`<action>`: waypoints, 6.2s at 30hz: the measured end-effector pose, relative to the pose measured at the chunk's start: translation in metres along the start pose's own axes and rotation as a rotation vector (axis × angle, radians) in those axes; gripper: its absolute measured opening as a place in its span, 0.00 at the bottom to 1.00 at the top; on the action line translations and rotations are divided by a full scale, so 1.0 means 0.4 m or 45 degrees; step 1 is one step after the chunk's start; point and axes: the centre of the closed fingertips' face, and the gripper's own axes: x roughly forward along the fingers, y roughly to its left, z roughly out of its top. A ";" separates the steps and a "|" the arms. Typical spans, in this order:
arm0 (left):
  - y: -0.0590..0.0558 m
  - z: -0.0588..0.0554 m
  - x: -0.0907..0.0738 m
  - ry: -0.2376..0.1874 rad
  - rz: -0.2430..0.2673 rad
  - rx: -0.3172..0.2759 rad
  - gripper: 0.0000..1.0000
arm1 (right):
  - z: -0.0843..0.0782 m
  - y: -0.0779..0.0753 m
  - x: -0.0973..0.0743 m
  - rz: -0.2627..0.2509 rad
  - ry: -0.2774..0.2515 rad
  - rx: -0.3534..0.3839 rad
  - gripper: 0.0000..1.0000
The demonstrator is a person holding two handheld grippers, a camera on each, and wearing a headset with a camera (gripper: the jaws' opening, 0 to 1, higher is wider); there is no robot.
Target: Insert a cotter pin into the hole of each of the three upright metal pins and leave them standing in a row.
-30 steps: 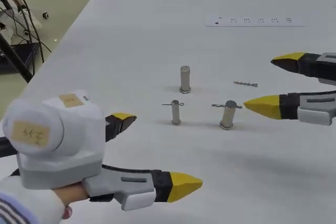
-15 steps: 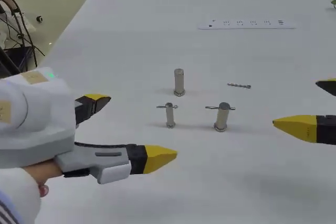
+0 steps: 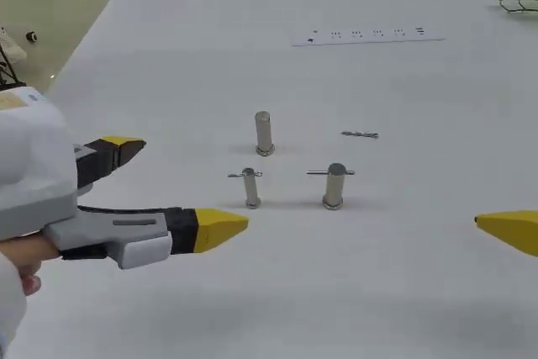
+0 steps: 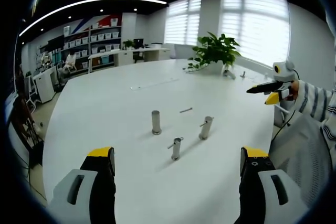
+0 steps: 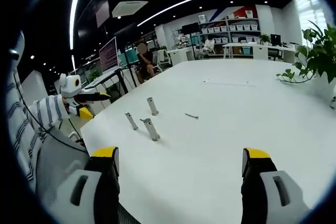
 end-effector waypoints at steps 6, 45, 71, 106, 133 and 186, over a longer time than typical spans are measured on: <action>0.007 0.027 0.021 -0.014 -0.035 0.024 0.99 | -0.020 -0.003 -0.022 -0.048 0.021 0.039 0.98; 0.111 0.105 0.291 0.160 -0.229 0.286 0.60 | -0.090 0.019 -0.033 -0.075 0.104 0.141 0.96; 0.118 0.031 0.400 0.278 -0.237 0.349 0.17 | -0.093 0.012 -0.020 -0.079 0.102 0.190 0.94; 0.079 0.147 0.226 0.214 -0.113 0.330 0.09 | -0.071 0.044 -0.016 -0.023 0.085 0.129 0.92; -0.202 0.130 0.105 0.200 -0.280 0.170 0.09 | -0.084 0.087 -0.009 0.062 0.092 0.092 0.91; -0.235 -0.110 0.185 0.313 0.030 -0.026 0.09 | -0.105 0.137 0.021 0.180 0.121 0.085 0.90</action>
